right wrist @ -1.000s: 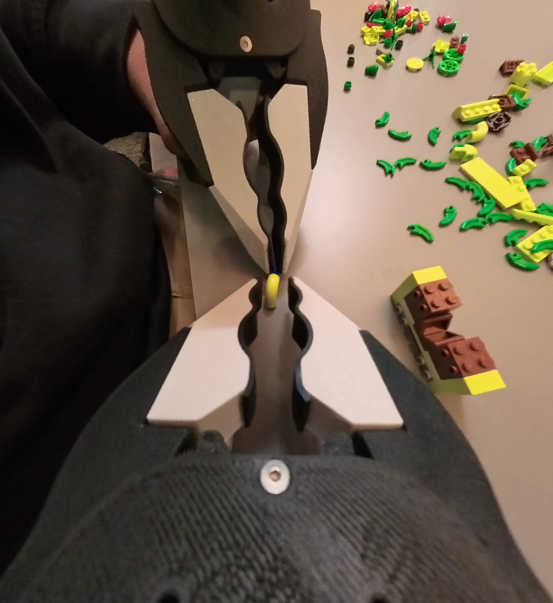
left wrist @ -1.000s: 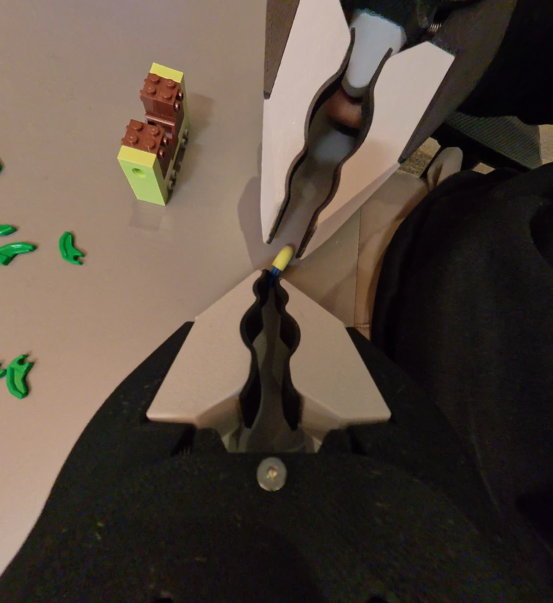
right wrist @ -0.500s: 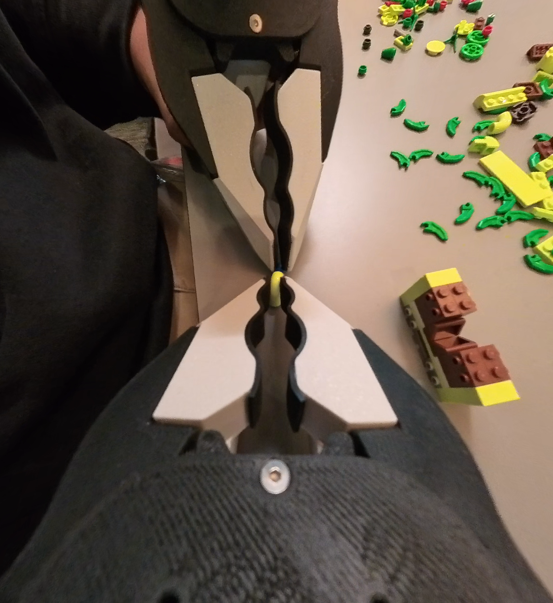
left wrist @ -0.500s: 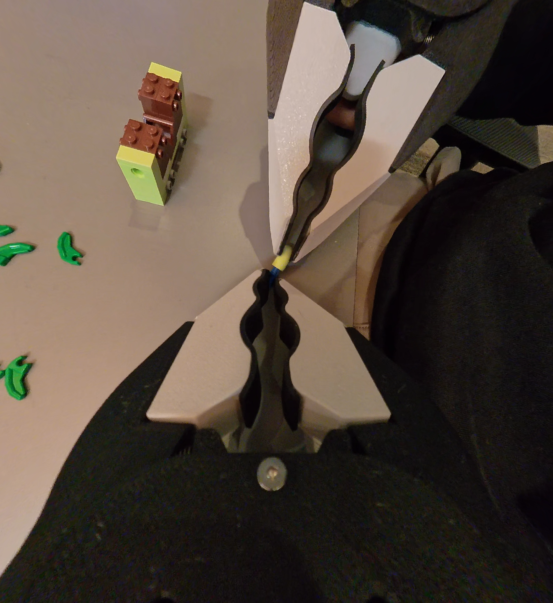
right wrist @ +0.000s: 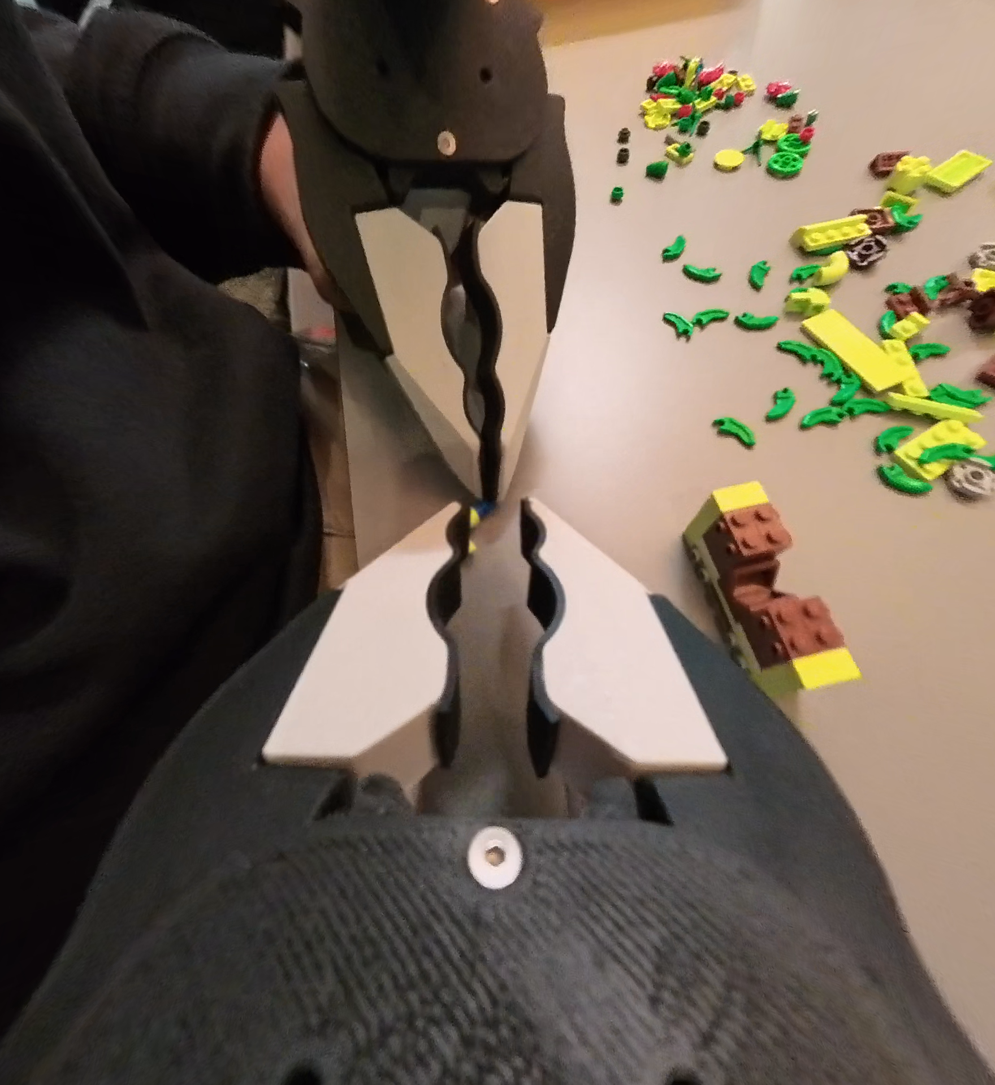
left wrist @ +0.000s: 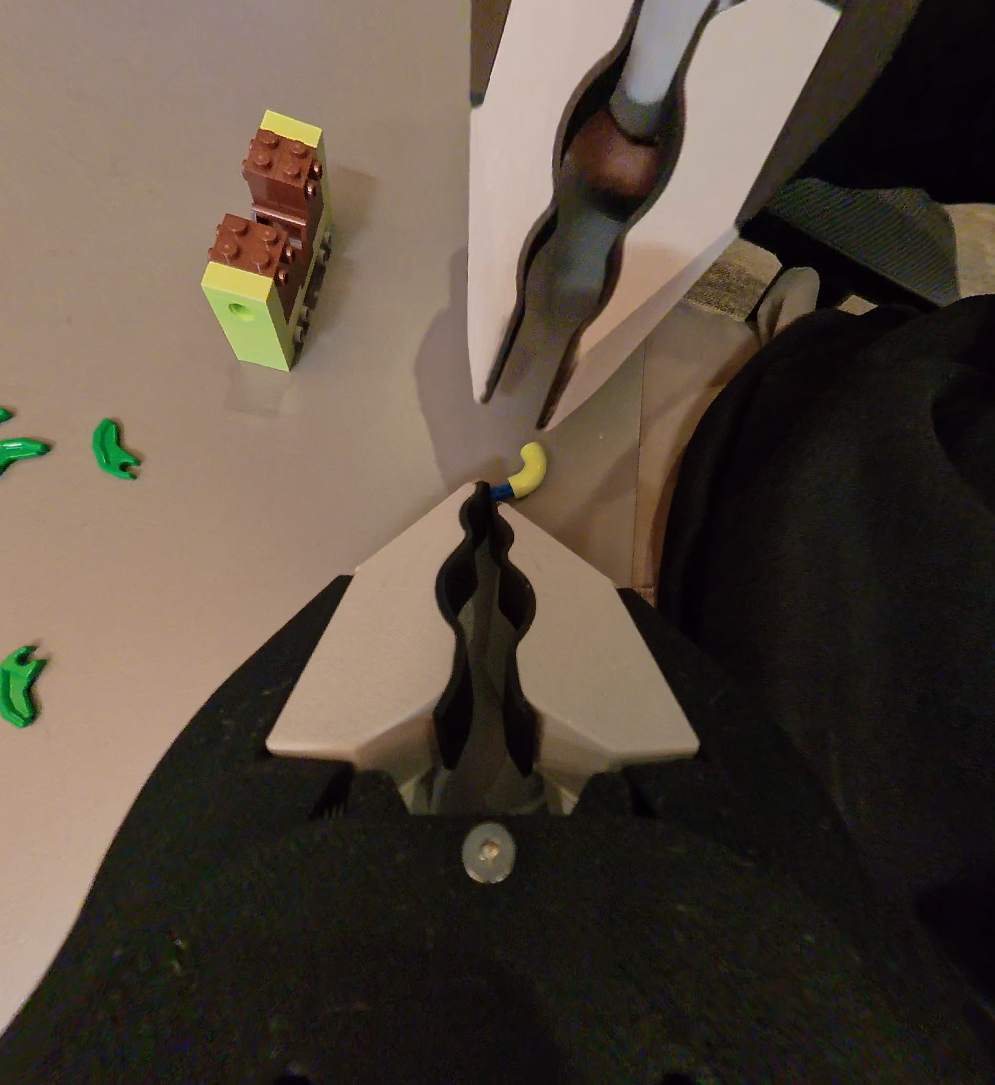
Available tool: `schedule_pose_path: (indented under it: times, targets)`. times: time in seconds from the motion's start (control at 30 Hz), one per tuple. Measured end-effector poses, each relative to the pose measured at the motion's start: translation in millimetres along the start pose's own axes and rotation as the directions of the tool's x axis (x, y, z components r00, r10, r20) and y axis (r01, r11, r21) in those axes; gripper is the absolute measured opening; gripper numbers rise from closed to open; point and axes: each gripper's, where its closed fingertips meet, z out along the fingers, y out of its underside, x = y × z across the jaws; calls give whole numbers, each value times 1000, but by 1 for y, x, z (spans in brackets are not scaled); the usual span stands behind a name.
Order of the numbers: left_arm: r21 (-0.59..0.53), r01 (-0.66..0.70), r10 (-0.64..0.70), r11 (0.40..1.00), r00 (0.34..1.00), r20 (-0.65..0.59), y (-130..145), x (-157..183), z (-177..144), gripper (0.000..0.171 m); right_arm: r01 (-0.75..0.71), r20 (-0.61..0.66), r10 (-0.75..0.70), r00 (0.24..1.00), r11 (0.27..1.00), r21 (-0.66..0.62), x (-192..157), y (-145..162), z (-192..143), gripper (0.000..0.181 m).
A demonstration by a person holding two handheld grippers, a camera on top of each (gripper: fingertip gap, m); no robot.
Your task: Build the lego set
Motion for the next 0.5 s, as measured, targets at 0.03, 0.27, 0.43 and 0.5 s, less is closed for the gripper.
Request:
schedule_pose_path:
  times: [0.03,0.27,0.43,0.5]
  targets:
    - [0,5,-5,1000,1000,-5,0,0,0,0,18,-14,-18,1000,1000,-10,-1,3,-2,17]
    - [0,17,-17,1000,1000,-18,0,0,0,0,232,-74,-242,967,964,-131,-15,17,13,16]
    - [0,16,-16,1000,1000,-19,0,0,0,0,249,-73,-264,962,954,-167,-13,22,18,6]
    - [0,17,-17,1000,1000,-20,0,0,0,0,245,-67,-259,964,955,-165,-13,22,18,6]
